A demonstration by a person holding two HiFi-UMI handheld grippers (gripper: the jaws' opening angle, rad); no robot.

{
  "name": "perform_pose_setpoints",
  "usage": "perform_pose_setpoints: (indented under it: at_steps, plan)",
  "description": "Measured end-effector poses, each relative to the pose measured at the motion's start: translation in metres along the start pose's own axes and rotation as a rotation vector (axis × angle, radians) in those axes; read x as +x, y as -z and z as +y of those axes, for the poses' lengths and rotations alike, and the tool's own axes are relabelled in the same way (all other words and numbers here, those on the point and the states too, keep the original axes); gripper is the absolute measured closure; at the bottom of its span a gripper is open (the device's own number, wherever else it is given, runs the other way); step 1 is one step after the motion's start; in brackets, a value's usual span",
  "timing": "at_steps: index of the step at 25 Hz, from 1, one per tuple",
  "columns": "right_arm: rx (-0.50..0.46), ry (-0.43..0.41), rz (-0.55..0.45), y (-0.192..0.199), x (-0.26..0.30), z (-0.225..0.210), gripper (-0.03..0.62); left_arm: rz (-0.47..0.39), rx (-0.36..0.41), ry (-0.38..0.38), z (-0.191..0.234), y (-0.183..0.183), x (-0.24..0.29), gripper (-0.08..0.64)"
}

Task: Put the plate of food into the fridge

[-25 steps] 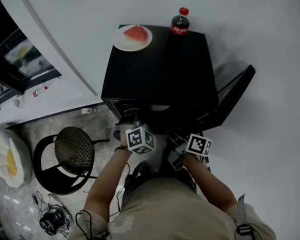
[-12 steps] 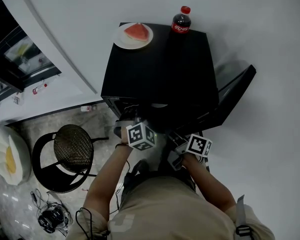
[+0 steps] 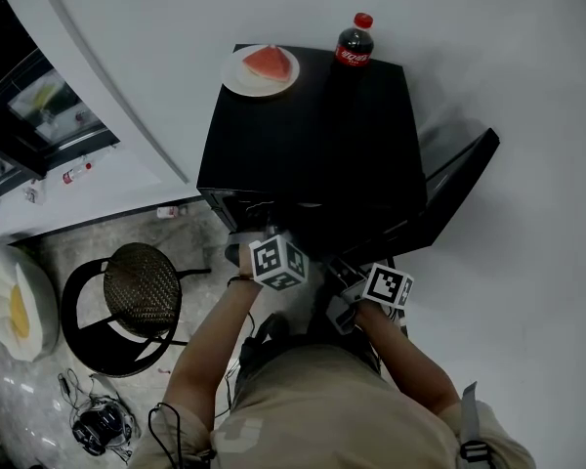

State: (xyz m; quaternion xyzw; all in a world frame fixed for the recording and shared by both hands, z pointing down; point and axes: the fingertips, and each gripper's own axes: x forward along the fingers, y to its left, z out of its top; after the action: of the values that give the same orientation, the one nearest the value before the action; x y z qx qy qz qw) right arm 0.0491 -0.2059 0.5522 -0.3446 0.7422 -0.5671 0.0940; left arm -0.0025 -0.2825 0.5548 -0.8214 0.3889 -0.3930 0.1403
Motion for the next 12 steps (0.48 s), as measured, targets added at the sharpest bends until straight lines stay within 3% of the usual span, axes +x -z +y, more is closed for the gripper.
perform_pose_setpoints:
  at_steps: [12]
  plan:
    - [-0.036,-0.001,-0.001,0.0019,-0.0077,0.0037,0.557,-0.004,-0.026,-0.025,0.0003,0.0004,0.0013,0.474]
